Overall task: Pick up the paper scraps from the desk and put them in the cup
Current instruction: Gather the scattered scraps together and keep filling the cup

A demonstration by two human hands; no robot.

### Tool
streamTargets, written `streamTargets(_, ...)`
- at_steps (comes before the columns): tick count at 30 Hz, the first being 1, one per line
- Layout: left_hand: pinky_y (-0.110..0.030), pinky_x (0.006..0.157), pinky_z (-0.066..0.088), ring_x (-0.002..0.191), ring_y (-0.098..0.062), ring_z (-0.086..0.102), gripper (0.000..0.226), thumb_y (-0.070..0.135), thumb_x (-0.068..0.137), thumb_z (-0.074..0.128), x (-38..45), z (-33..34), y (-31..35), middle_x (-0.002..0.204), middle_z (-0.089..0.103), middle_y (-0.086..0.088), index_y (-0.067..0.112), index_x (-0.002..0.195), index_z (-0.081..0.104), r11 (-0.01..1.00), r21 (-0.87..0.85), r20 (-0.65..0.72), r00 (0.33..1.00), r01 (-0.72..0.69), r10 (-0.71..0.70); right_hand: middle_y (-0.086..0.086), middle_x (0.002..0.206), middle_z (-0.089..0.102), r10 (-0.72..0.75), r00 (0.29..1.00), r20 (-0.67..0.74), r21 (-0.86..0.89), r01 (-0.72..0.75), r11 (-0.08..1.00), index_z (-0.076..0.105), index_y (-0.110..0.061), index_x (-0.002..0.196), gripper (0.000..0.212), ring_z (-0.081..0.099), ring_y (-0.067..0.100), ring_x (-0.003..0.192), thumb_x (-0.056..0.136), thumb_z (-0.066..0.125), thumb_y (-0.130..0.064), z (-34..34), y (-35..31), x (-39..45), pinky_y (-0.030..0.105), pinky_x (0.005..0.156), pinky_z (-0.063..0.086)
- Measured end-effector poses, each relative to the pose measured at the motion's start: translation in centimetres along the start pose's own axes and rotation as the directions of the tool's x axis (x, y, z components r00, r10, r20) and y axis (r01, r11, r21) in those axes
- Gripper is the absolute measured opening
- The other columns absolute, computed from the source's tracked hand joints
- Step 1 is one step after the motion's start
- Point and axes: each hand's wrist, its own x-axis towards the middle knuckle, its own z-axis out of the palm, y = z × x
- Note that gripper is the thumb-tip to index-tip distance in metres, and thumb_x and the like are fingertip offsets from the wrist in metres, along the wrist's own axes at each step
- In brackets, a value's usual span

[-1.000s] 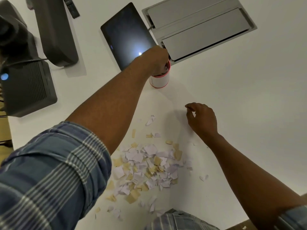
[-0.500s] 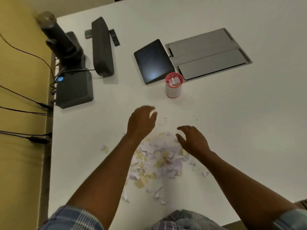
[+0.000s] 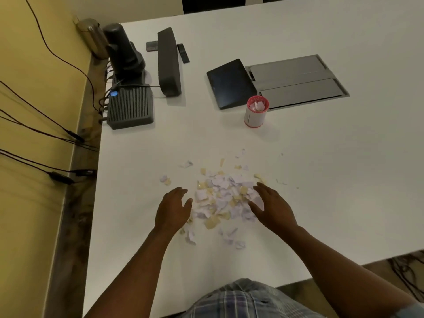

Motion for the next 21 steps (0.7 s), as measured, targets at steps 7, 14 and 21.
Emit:
streamTargets(7,-0.034,0.110,0.033,0.137,-0.021,0.034,0.052,0.036,0.088,0.060,-2.4,0.3,-4.3,0.147,0.041,-0.005,0.016,0.135,0.048,0.997,0.071,0.134,0.991,-0.024,0.014,-0.002,0.153,0.032,0.111,0.992,0.064,-0.040,-0.109,0.993,0.034,-0.023,0.144,0.072,0.035,0.017,0.137,0.085,0.060,-0.054,2.8,-1.7,-4.5,0.031,0.102,0.040)
streamTargets(14,-0.036,0.099,0.042,0.132,-0.026,0.028,0.109,0.063,0.065,0.072,-5.0,1.9,-7.4,0.146,0.023,-0.009,0.019,0.148,0.016,0.976,0.214,0.306,0.948,0.023,-0.090,0.010,0.143,0.022,0.413,0.881,0.232,0.000,-0.425,0.905,0.005,-0.023,0.149,0.128,0.048,0.034,0.120,0.054,0.082,-0.062,5.3,-3.1,-8.1,0.042,0.085,0.052)
streamTargets(21,-0.038,0.096,0.046,0.124,-0.029,0.033,0.113,0.052,0.062,0.081,-4.6,4.3,-5.4,0.136,0.026,-0.012,0.019,0.148,0.015,0.990,0.129,0.237,0.967,0.061,-0.090,0.005,0.137,0.017,0.435,0.860,0.266,0.149,-0.483,0.863,0.000,-0.027,0.149,0.137,0.054,0.034,0.113,0.049,0.090,-0.048,7.7,-4.3,-7.5,0.038,0.088,0.051)
